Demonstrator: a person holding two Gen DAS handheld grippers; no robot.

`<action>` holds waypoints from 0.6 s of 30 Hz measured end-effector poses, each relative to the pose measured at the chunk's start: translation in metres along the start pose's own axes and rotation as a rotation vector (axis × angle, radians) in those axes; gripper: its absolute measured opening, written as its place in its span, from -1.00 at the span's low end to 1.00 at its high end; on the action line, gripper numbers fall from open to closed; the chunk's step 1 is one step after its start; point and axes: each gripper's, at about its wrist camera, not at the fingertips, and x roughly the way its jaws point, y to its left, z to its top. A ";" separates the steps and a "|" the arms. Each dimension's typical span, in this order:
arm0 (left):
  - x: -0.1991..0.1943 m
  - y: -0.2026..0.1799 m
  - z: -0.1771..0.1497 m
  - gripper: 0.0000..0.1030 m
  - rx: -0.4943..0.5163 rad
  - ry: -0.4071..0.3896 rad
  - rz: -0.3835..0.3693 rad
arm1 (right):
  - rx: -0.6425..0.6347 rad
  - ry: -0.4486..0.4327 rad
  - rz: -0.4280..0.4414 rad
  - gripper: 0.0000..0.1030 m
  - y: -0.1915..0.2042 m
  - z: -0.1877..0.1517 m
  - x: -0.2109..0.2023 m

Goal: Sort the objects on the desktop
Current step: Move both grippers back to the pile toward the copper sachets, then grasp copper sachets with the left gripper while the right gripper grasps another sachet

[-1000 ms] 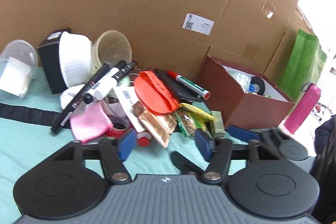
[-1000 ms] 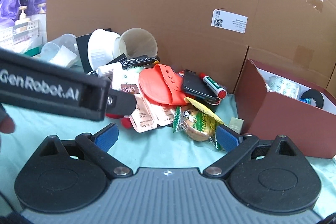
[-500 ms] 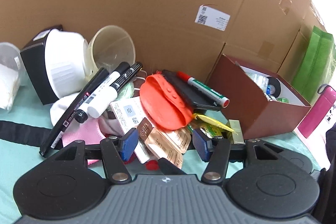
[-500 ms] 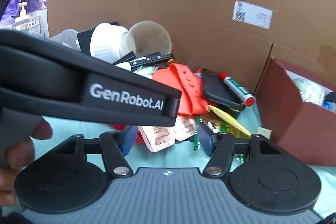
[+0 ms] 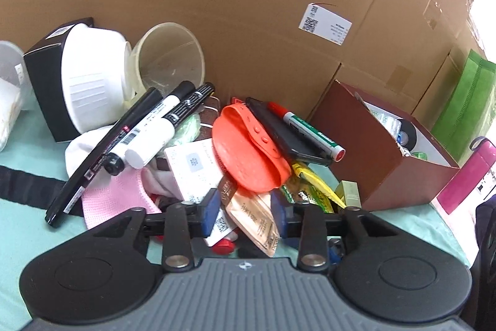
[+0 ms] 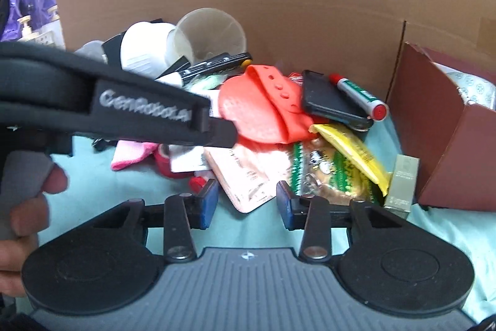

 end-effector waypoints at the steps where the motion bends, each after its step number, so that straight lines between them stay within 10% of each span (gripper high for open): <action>1: 0.001 -0.002 0.000 -0.18 0.001 0.001 0.000 | -0.006 0.005 0.017 -0.20 0.001 0.000 0.001; 4: 0.005 -0.007 -0.001 -0.20 0.019 0.016 -0.001 | -0.029 0.012 0.002 -0.18 0.005 0.002 0.006; 9: 0.009 0.000 -0.002 -1.00 -0.016 0.053 0.022 | -0.023 0.014 -0.023 -0.42 0.000 0.005 0.012; 18: -0.019 -0.007 -0.011 -1.00 -0.032 0.002 -0.008 | 0.013 -0.007 0.042 -1.00 -0.006 0.000 -0.010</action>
